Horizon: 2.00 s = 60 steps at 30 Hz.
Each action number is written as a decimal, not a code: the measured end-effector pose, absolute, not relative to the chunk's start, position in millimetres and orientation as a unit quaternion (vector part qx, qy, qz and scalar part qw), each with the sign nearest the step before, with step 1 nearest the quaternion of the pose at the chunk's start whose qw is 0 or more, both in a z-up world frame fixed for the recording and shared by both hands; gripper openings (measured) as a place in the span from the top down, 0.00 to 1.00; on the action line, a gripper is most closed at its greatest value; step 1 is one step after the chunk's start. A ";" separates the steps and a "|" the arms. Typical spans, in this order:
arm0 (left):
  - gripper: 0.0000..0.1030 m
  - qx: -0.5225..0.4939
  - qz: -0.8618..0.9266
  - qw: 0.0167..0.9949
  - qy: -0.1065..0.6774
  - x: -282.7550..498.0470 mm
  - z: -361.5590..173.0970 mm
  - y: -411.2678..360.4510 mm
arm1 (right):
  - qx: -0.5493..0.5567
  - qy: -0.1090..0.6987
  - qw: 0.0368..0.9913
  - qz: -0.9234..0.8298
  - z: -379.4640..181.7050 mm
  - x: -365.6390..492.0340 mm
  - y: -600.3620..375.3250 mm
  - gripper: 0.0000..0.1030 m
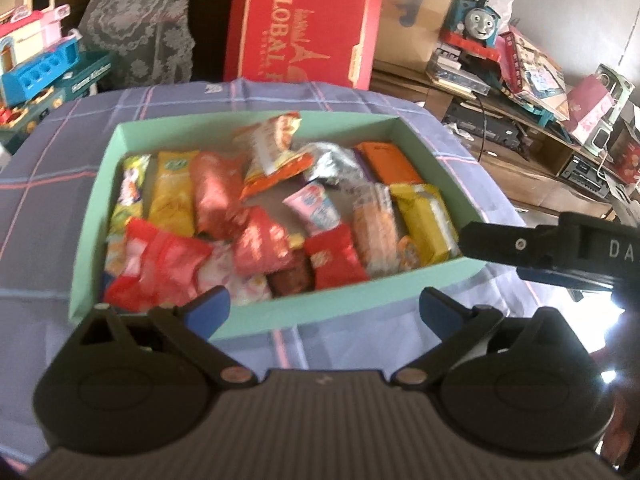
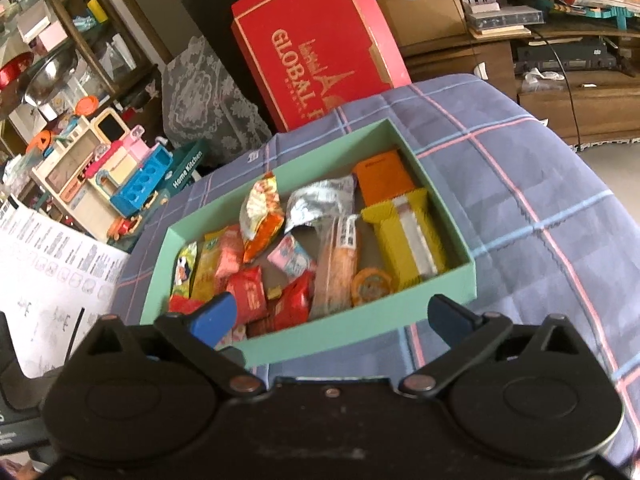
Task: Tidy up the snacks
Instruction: 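Withdraw both open tools from the box toward the last snacks, then grasp the pink candy in clear wrap with the right tool while the left tool grasps the Hello Kitty packet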
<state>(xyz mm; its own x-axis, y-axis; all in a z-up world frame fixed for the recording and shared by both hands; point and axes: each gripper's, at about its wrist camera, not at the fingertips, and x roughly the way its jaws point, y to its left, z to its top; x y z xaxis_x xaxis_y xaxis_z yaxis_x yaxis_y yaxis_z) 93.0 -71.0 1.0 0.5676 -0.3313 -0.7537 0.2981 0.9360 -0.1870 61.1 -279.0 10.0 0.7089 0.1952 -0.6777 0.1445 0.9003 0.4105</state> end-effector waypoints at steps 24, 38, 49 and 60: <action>0.00 -0.075 -0.064 0.874 0.476 57.4 -41.8 50.4 | 0.160 0.457 0.871 0.085 -13.9 52.0 -189.7 0.00; 0.00 -0.134 0.002 0.866 0.482 65.7 -60.0 113.2 | 0.065 0.483 0.863 0.131 -37.7 57.3 -105.4 0.25; 0.00 -0.138 0.001 0.865 0.483 76.9 -63.8 111.9 | 0.003 0.489 0.857 0.164 -55.9 66.5 -66.5 0.56; 0.00 -0.106 -0.038 0.866 0.487 96.5 -60.8 67.6 | -0.015 0.475 0.871 0.126 -58.1 61.4 -101.9 0.71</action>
